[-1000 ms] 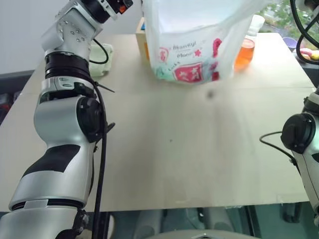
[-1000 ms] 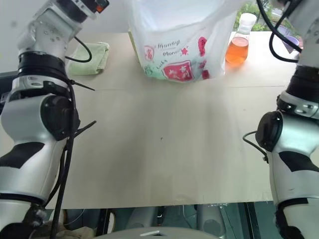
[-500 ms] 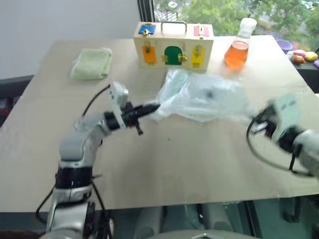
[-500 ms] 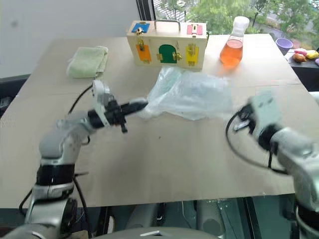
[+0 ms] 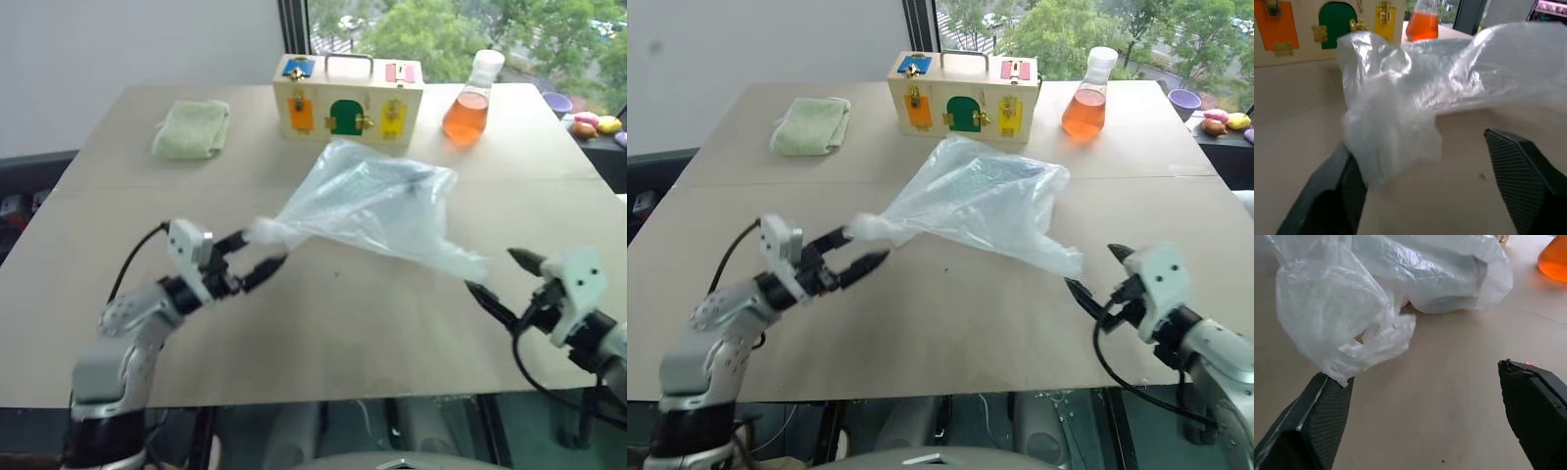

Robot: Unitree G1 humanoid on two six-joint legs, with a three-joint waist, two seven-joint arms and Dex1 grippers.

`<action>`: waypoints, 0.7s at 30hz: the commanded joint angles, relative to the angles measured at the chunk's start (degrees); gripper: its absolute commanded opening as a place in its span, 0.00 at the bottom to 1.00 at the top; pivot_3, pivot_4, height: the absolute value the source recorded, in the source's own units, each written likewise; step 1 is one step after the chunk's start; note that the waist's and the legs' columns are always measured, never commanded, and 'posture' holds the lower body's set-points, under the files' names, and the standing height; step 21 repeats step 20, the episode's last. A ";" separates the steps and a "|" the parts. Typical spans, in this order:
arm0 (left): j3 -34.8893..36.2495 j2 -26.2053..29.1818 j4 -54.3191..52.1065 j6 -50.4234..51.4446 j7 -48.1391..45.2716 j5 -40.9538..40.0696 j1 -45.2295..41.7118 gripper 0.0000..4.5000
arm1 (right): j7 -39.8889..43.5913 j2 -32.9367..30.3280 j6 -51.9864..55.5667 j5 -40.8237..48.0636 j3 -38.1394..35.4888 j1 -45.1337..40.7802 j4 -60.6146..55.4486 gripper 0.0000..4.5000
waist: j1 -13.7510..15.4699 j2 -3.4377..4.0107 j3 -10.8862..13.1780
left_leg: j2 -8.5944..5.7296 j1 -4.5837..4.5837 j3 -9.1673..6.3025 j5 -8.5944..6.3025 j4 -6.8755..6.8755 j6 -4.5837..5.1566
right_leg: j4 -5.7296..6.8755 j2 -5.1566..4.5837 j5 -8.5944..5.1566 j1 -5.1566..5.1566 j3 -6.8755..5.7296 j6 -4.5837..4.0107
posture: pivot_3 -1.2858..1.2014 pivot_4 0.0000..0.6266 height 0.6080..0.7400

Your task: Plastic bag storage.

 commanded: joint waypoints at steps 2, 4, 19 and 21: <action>-0.63 0.83 -6.57 -1.90 -0.42 -0.22 5.95 0.88 | 6.36 -2.12 -7.47 -0.17 -8.05 2.66 4.00 1.00 | 0.80 -0.05 -0.02 | 0.01 -0.03 -0.01 -0.01 0.00 0.01 | -0.02 -0.01 -0.17 -0.01 -0.01 0.11 | 0.52 0.24 1.00; -1.38 0.41 -8.18 -1.73 0.34 -0.31 8.04 0.88 | 10.28 -3.37 -10.63 -0.43 -9.62 3.58 8.14 1.00 | 1.25 -0.15 -0.09 | 0.02 -0.03 0.00 0.00 -0.01 0.02 | -0.09 0.00 -0.18 -0.01 -0.03 0.13 | 0.52 0.24 1.00; -0.81 1.56 -9.99 -1.67 1.81 -1.49 12.25 0.88 | 22.87 -8.51 -17.75 0.29 -13.66 6.20 15.78 1.00 | 1.18 -0.19 -0.22 | 0.23 -0.03 0.16 -0.01 -0.05 0.01 | -0.16 0.02 -0.20 -0.03 -0.02 0.11 | 0.52 0.24 1.00; -0.69 1.64 -10.00 -1.78 1.68 -1.74 12.41 0.88 | 22.85 -8.56 -17.86 0.23 -13.46 5.69 15.96 1.00 | 1.18 -0.19 -0.22 | 0.23 -0.04 0.16 -0.01 -0.05 0.01 | -0.16 0.02 -0.20 -0.04 -0.02 0.11 | 0.52 0.24 1.00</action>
